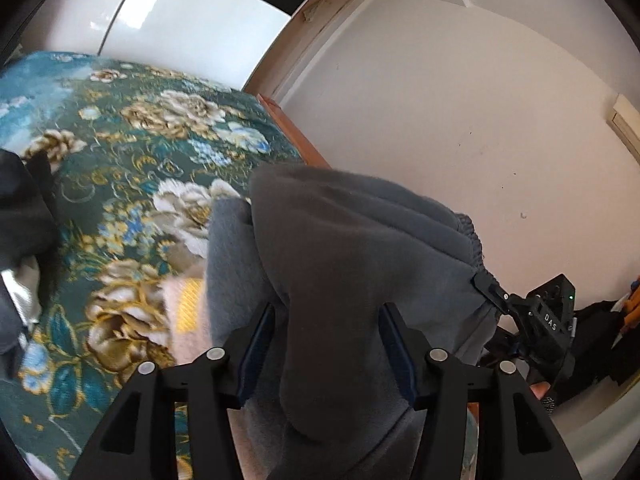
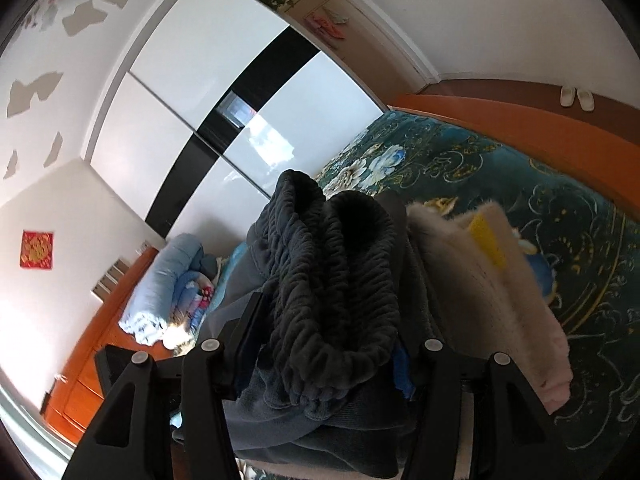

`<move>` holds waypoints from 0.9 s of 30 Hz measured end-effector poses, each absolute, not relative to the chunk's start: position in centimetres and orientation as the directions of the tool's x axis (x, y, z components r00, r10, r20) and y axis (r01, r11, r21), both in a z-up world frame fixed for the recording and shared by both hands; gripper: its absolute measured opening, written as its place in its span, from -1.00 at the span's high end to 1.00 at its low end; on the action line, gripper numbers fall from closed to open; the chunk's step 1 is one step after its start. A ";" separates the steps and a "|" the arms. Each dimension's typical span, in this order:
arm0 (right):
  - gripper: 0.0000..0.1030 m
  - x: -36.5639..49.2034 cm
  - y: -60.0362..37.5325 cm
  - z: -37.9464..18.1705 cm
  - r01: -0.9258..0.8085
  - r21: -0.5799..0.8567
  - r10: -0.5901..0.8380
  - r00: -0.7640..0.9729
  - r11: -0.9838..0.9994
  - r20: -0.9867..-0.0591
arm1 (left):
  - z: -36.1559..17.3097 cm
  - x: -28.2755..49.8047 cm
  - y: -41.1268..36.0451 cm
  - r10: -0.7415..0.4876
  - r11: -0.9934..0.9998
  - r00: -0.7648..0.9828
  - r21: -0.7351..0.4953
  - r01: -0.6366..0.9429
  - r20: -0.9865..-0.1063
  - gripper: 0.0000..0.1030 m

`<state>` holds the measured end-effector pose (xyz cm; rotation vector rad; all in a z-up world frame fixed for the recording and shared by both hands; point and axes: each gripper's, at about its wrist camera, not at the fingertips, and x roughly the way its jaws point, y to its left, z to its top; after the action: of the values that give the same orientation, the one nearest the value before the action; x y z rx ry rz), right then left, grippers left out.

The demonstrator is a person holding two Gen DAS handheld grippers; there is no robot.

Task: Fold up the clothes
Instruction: 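Carry the folded sweatpants with both grippers onto the stack of folded clothes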

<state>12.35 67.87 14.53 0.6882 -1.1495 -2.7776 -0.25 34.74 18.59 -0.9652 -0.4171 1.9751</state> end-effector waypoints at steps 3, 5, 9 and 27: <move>-0.15 13.0 67.7 15.4 -0.140 0.657 -0.192 -0.894 -0.741 -0.406 | 19.6 -0.1 33.3 0.826 -0.562 -0.336 -0.614 -0.555 -0.452 -0.29; -0.19 13.4 67.6 16.0 -0.156 0.638 -0.173 -0.890 -0.754 -0.423 | 20.2 0.1 32.8 0.823 -0.567 -0.347 -0.609 -0.555 -0.450 -0.30; -0.21 14.6 67.8 17.5 -0.192 0.620 -0.118 -0.898 -0.761 -0.423 | 21.0 1.0 33.2 0.831 -0.553 -0.329 -0.595 -0.583 -0.449 -0.30; -0.21 8.2 61.7 18.2 -0.230 0.346 -0.004 -0.828 -0.910 -0.561 | 19.0 3.1 39.0 0.814 -0.549 -0.284 -0.511 -0.661 -0.506 -0.30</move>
<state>8.16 61.68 18.19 0.9388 -0.6665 -3.0526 3.12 38.97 18.99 -0.9276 -0.2484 1.9534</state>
